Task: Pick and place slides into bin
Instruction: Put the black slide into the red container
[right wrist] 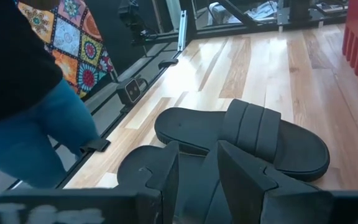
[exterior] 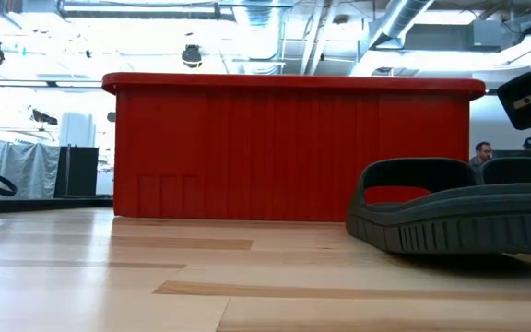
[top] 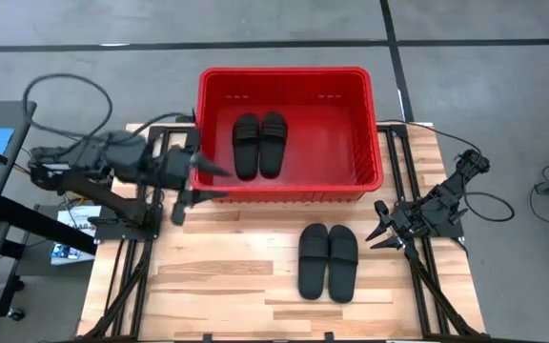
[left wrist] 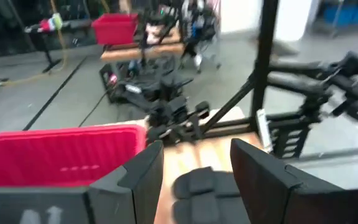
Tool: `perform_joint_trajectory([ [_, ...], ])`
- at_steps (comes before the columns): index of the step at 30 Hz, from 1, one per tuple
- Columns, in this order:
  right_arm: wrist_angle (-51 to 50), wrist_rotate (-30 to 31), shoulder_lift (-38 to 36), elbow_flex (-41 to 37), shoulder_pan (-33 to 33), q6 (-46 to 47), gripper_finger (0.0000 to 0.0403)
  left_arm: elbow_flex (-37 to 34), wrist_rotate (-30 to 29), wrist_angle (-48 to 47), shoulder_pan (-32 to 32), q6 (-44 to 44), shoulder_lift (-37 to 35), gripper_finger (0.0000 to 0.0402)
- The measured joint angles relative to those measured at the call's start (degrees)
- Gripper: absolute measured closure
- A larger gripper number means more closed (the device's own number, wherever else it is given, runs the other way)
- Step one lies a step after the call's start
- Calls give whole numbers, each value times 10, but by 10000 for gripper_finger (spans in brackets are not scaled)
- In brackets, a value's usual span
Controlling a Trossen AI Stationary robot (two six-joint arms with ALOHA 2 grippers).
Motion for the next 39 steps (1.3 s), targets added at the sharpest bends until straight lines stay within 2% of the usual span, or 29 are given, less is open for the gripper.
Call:
perform_joint_trajectory([
  [6,1,0,0,0,0,0,300,-240,9,158,-42,-46,-155,223],
  [13,0,0,0,0,0,0,300,-415,21,241,-103,-63,-284,223],
  [27,-1,0,0,0,0,0,300,-643,21,302,-183,-67,-454,223],
  [39,-1,0,0,0,0,0,300,-763,22,326,-219,-69,-557,223],
])
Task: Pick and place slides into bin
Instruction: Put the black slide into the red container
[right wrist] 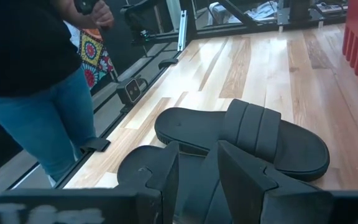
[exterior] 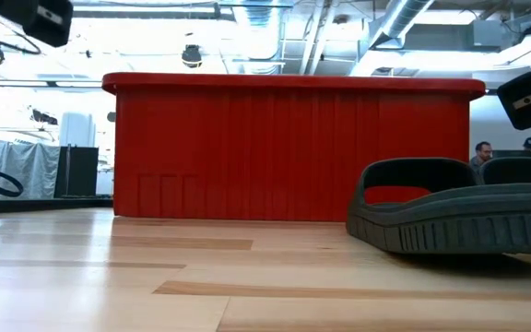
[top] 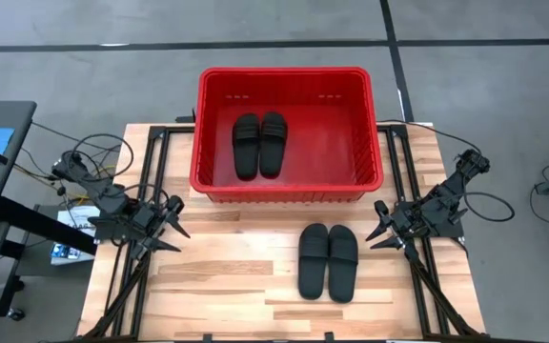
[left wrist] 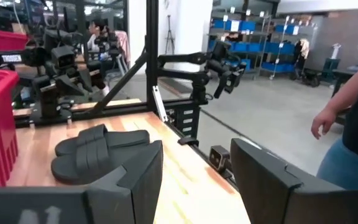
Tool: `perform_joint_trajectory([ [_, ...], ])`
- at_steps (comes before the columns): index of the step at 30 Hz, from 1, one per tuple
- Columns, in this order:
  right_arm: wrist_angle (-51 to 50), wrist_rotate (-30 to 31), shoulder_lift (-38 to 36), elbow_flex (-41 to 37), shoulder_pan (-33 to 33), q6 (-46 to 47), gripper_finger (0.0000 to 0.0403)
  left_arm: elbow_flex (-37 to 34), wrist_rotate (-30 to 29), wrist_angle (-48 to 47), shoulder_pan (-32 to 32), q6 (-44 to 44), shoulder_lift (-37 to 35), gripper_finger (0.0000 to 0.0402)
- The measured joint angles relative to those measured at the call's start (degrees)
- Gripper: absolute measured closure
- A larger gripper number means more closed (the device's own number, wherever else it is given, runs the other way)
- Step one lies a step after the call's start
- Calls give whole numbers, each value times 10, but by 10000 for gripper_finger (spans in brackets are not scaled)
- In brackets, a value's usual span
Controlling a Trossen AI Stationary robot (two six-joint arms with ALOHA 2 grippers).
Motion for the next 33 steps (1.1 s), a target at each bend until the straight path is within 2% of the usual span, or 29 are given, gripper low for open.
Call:
perform_joint_trajectory([
  [11,0,0,0,0,0,0,300,-82,9,15,-6,-13,-100,223],
  [19,0,0,0,0,0,0,300,-137,5,47,-6,-45,-98,223],
  [33,0,0,0,0,0,0,300,-138,4,45,-6,-43,-90,223],
])
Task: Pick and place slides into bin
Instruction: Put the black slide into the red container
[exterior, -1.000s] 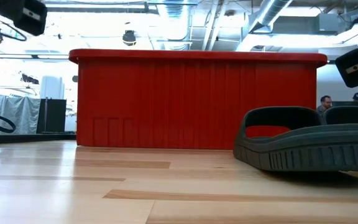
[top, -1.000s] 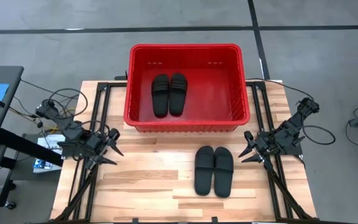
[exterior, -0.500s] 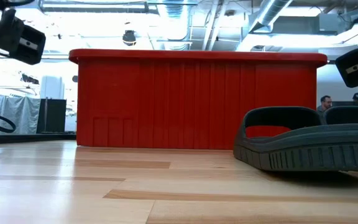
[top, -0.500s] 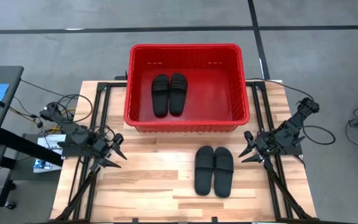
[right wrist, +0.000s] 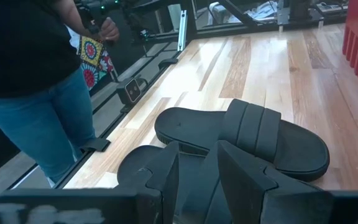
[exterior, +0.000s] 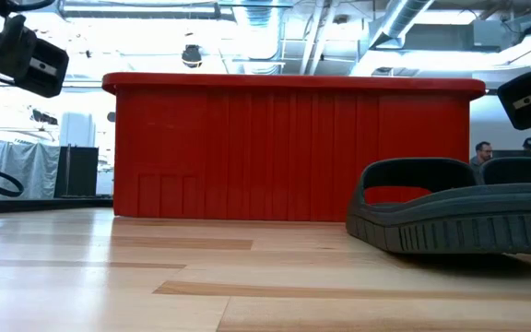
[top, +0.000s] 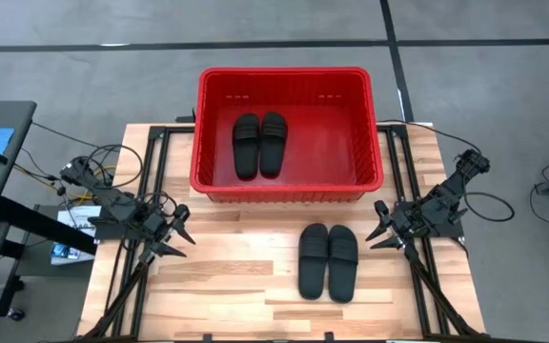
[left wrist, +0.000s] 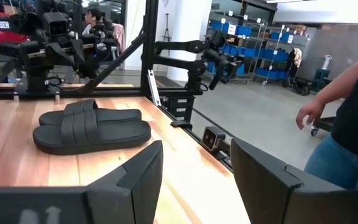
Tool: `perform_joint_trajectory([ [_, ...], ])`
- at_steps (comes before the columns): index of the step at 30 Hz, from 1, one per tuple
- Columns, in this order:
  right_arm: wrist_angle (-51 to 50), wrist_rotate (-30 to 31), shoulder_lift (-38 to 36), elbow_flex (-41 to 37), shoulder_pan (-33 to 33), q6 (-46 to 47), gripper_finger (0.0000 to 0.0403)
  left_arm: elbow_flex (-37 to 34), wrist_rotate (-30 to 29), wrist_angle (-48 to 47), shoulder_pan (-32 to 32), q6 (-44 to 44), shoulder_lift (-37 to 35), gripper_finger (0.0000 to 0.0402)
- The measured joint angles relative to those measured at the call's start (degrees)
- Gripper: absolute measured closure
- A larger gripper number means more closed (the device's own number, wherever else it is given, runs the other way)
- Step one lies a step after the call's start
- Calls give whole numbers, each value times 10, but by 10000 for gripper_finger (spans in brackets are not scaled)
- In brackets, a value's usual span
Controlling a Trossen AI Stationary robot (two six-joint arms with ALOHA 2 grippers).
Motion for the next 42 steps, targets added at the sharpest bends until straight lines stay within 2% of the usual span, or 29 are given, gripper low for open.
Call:
perform_joint_trajectory([
  [37,0,0,0,0,0,0,300,-2,5,-1,0,-4,0,223],
  [42,1,0,0,0,0,-36,300,-2,5,-1,0,-4,0,223],
])
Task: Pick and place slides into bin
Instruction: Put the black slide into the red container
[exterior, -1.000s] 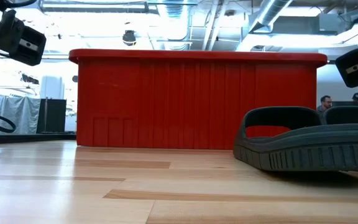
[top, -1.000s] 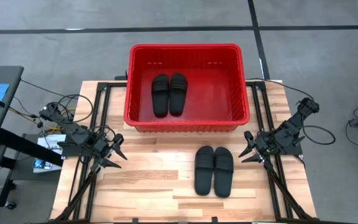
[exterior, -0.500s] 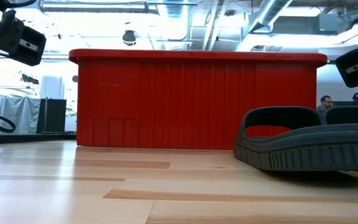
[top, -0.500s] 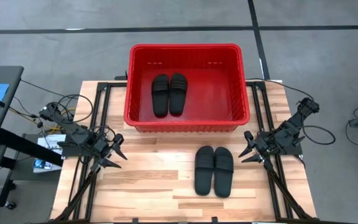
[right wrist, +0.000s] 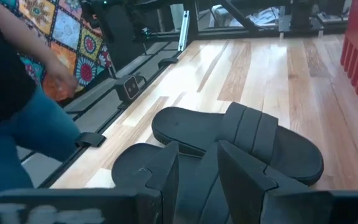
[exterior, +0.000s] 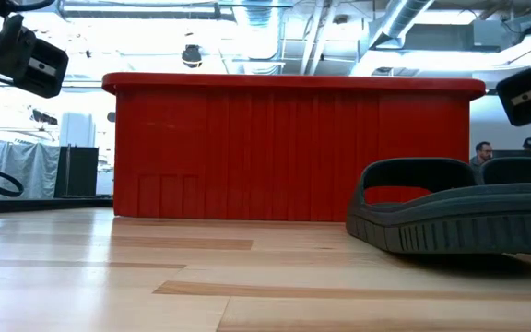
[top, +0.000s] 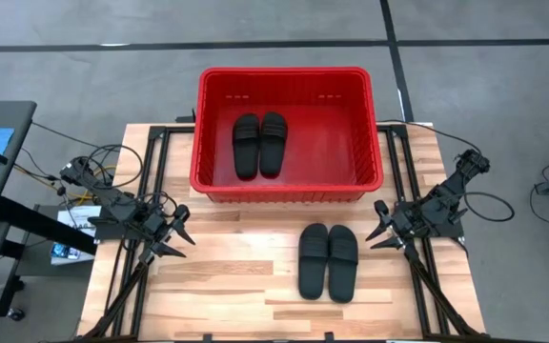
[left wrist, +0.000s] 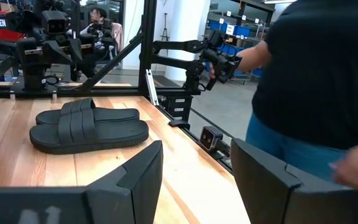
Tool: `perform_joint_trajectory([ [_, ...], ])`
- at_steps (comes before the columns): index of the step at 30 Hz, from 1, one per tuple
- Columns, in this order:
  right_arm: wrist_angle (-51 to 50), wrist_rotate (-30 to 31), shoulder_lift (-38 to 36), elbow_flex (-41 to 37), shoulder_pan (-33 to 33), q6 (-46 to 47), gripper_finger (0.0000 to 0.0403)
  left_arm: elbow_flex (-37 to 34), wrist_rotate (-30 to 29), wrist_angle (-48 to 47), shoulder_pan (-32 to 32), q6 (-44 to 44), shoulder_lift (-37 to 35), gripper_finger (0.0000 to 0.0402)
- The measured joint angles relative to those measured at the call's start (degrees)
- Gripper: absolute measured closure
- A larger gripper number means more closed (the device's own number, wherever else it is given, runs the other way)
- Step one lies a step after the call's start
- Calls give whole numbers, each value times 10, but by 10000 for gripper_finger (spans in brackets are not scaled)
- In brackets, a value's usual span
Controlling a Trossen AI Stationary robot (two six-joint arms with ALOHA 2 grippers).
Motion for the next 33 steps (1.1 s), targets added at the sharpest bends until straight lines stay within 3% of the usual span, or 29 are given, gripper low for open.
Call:
perform_joint_trajectory([
  [5,40,0,0,-2,0,10,300,0,0,0,0,0,0,223],
  [11,102,0,0,-2,0,145,300,0,0,0,0,0,0,223],
  [20,103,25,0,-1,-1,142,300,0,0,0,0,0,0,223],
  [25,112,33,0,-5,-4,225,300,0,0,0,0,0,0,223],
  [33,98,-9,10,62,-28,141,304,0,0,0,0,-1,0,223],
])
